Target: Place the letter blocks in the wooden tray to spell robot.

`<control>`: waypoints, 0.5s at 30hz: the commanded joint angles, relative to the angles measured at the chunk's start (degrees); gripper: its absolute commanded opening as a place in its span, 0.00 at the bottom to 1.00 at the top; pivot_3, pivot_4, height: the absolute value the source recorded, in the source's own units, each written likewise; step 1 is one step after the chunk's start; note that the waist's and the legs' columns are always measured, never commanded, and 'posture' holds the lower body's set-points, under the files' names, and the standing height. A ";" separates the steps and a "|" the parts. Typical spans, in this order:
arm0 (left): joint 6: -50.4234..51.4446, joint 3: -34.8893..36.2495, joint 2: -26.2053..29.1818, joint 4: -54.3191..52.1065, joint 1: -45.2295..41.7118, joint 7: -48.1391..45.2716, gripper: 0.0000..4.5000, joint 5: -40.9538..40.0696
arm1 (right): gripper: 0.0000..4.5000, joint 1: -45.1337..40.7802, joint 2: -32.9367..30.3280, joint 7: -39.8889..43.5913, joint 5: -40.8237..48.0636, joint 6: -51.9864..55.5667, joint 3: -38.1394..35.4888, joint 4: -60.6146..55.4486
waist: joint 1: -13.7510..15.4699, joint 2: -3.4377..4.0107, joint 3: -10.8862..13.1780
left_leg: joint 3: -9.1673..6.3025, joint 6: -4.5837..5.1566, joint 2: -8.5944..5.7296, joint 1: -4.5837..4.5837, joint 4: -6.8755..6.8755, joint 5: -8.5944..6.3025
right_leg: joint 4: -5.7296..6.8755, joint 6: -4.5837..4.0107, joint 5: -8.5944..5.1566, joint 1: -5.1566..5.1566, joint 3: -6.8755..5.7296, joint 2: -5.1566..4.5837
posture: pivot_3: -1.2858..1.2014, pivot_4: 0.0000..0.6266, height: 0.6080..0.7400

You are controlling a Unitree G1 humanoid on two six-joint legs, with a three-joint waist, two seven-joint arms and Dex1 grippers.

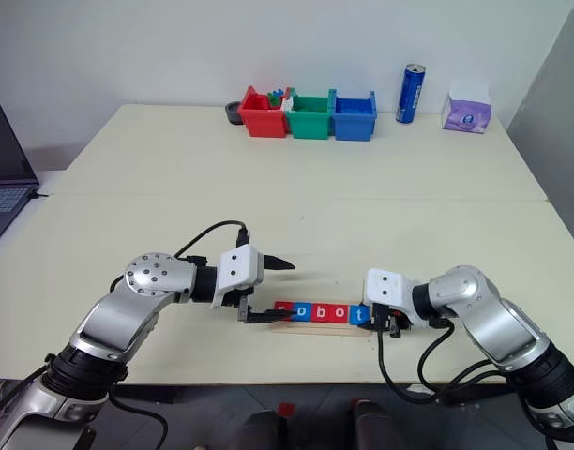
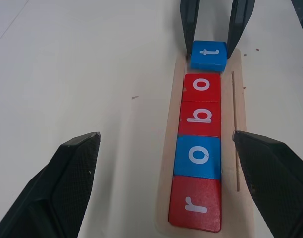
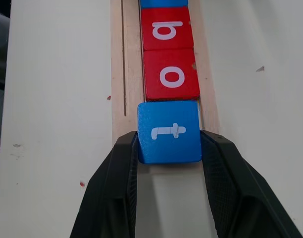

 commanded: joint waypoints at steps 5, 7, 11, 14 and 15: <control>-2.04 1.37 0.13 -0.93 0.42 0.51 1.00 0.45 | 0.40 -1.91 0.55 1.24 -1.16 -0.56 -0.12 0.23 | 0.00 0.00 0.00 | 0.01 0.00 0.00 0.00 0.00 0.00 | 0.00 0.00 0.00 0.00 0.00 0.00 | 0.52 0.24 1.00; -2.34 1.30 -0.07 -0.68 0.50 0.61 1.00 0.58 | 0.56 -2.20 0.72 1.30 -1.34 -0.31 -0.35 0.60 | 0.01 0.00 0.00 | 0.00 0.00 0.00 0.00 0.00 0.00 | 0.00 0.00 0.00 0.00 0.00 0.00 | 0.52 0.24 1.00; -2.60 1.21 -0.44 -0.53 0.71 0.78 1.00 0.75 | 0.87 -2.75 1.25 0.90 -1.50 0.05 -0.99 1.27 | 0.00 0.00 0.00 | 0.00 0.00 0.00 0.00 0.00 0.00 | 0.00 0.00 0.00 0.00 0.00 0.00 | 0.52 0.24 1.00; -2.64 1.20 -0.51 -0.58 0.83 0.90 1.00 0.78 | 0.99 -2.84 1.20 1.21 -0.50 1.14 -1.82 0.37 | 0.00 0.00 0.00 | 0.00 0.00 0.00 0.00 0.00 0.00 | 0.00 0.00 0.00 0.00 0.01 0.00 | 0.52 0.24 1.00; -2.63 1.22 -0.54 -0.59 0.86 0.94 1.00 0.77 | 0.99 -2.82 1.31 1.13 0.49 2.10 -2.75 -0.52 | 0.01 0.00 0.00 | 0.00 0.00 0.00 0.00 0.00 0.00 | 0.00 0.00 0.00 0.00 0.01 0.00 | 0.52 0.24 1.00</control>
